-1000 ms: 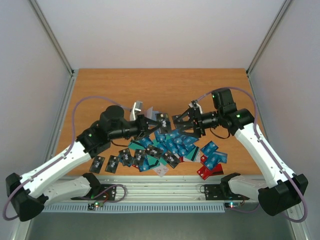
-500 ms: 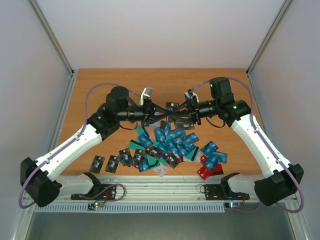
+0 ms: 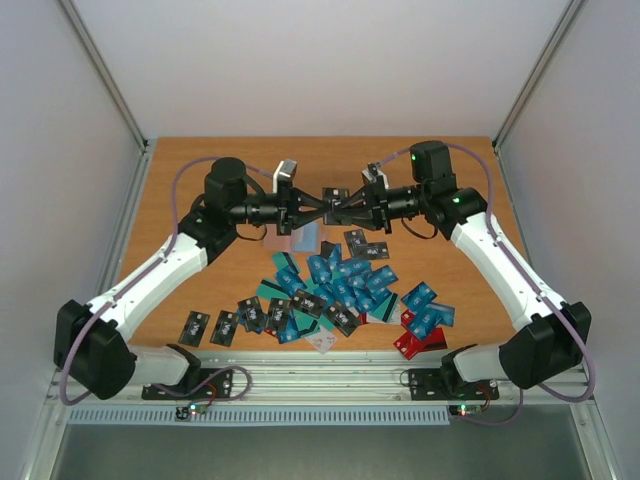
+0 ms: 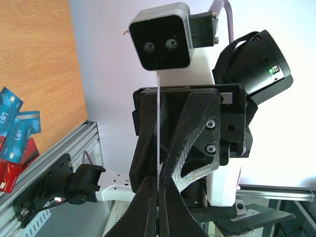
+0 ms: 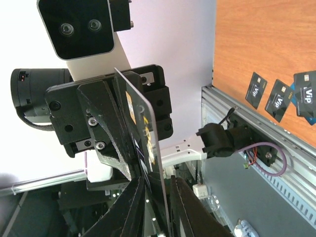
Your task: Put the credit cards into the card holder
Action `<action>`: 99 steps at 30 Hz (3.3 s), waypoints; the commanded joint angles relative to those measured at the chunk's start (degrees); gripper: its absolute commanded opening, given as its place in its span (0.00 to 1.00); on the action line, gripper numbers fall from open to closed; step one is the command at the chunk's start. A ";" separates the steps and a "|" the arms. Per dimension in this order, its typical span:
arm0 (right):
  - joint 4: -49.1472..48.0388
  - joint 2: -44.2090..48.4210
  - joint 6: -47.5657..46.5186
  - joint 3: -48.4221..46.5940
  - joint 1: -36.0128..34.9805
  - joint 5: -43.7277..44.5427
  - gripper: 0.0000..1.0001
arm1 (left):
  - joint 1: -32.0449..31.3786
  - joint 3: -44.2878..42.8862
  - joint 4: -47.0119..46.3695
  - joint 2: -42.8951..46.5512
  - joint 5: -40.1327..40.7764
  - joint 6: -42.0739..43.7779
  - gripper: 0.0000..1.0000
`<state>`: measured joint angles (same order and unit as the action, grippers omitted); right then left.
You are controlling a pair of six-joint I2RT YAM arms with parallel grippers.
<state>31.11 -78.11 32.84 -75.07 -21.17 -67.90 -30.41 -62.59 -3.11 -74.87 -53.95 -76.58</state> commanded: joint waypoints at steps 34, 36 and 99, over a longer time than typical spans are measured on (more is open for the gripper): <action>-22.11 -3.15 12.89 1.85 4.56 -1.26 0.04 | 5.28 0.44 -26.73 -7.70 -13.42 -14.43 0.00; -20.32 -3.49 11.62 0.97 4.56 -1.22 0.02 | 5.28 0.66 -26.95 -8.19 -13.39 -14.48 0.00; 34.45 -13.07 -30.13 -14.54 12.64 25.32 0.52 | 2.82 -17.63 24.84 -25.69 -1.08 29.75 0.00</action>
<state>49.87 -89.58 11.70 -88.75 -9.23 -56.05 -27.40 -70.57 -17.76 -99.59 -63.20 -76.25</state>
